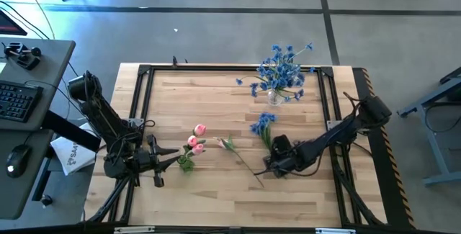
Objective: Sort flowers into vase by color
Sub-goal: Put the blue flower into the transparent vase
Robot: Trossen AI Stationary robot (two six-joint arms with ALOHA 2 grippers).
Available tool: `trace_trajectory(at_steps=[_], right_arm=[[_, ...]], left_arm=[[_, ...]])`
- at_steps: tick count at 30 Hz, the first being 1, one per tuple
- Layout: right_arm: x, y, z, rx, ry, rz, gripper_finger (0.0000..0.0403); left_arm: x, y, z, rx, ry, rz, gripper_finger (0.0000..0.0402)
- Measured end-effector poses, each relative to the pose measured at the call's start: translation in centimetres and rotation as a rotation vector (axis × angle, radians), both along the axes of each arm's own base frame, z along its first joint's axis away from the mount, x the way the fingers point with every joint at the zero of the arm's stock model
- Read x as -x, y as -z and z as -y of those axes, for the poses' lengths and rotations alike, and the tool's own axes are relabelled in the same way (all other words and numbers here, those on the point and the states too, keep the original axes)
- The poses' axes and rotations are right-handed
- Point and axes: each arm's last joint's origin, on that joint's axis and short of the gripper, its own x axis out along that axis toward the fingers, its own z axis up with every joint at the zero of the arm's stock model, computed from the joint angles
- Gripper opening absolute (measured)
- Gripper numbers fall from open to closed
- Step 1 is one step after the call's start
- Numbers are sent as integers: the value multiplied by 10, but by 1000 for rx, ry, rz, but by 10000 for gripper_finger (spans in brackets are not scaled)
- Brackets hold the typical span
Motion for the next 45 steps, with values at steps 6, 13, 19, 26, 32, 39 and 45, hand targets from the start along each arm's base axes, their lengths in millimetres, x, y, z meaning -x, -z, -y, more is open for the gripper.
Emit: trace_trajectory(at_steps=[6, 13, 19, 26, 32, 39, 45], right_arm=[[-14, -11, 9, -6, -27, -42, 189], [-30, -1, 23, -55, -91, -81, 158], [-31, 1, 25, -46, -107, -97, 56], [-25, 0, -8, 60, -173, 31, 11], [-33, -12, -40, 247, -322, 364, 5], [-57, -54, -59, 519, -653, 689, 2], [-61, -94, -67, 807, -875, 1005, 2]], left_arm=[[-7, 0, -5, -114, -45, -40, 94], [-18, 0, -14, -267, -115, -104, 94], [-25, -1, -21, -327, -170, -136, 94], [-12, -10, -11, -291, -135, -109, 94], [1, -25, 3, -270, -84, -92, 94], [5, -36, 13, -295, 54, -59, 94], [1, -50, 23, -335, 259, 17, 94]])
